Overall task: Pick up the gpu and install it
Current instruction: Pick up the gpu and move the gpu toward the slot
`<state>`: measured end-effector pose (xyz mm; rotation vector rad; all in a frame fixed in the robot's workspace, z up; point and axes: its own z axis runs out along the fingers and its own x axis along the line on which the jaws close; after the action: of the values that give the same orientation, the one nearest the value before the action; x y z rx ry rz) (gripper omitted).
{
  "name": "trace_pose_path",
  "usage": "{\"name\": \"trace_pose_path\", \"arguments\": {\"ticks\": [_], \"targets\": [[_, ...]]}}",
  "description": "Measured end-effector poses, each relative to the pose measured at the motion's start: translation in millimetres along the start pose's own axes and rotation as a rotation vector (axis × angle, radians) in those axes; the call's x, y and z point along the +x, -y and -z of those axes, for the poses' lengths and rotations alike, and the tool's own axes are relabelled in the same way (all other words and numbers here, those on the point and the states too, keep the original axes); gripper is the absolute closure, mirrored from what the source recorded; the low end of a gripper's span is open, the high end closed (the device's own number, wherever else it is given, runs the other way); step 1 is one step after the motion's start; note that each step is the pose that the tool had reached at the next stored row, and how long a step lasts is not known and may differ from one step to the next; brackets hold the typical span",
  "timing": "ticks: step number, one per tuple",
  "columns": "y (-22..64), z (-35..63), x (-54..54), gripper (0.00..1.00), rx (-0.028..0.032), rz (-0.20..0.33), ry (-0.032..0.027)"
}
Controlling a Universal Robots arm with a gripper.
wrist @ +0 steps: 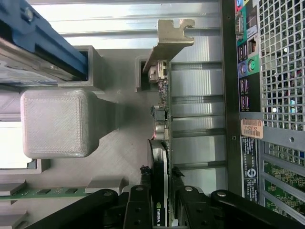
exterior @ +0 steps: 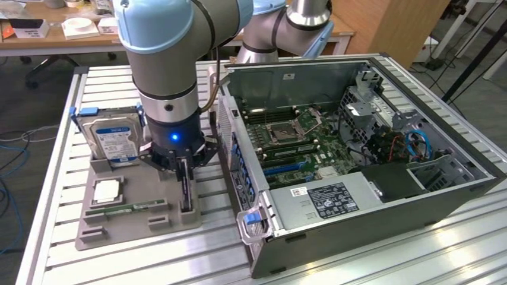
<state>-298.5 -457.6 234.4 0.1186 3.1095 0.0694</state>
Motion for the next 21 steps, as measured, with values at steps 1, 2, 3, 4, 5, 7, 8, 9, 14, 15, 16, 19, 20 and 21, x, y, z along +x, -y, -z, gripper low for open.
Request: {"name": "trace_pose_path", "arguments": {"ticks": [1, 2, 3, 4, 5, 7, 8, 9, 14, 15, 16, 19, 20, 21], "targets": [[0.0, 0.0, 0.0, 0.73, -0.0001, 0.0, 0.0], [0.0, 0.0, 0.0, 0.73, -0.0001, 0.0, 0.0], [0.0, 0.0, 0.0, 0.73, -0.0001, 0.0, 0.0], [0.0, 0.0, 0.0, 0.73, -0.0001, 0.0, 0.0], [0.0, 0.0, 0.0, 0.73, -0.0001, 0.0, 0.0001], [0.0, 0.0, 0.0, 0.73, -0.0001, 0.0, 0.0], [0.0, 0.0, 0.0, 0.73, -0.0001, 0.0, 0.0], [0.0, 0.0, 0.0, 0.74, -0.0001, 0.0, 0.0], [0.0, 0.0, 0.0, 0.74, -0.0001, 0.0, 0.0001], [0.0, 0.0, 0.0, 0.74, -0.0001, 0.0, 0.0001], [0.0, 0.0, 0.0, 0.74, -0.0001, 0.0, 0.0], [-0.1, 0.5, -0.1, 0.74, -0.0005, 0.0, 0.0005], [-0.1, 1.0, -0.1, 0.74, -0.0002, 0.0, 0.0003], [-0.1, 1.6, -0.1, 0.74, -0.0001, 0.0, 0.0001]]}}
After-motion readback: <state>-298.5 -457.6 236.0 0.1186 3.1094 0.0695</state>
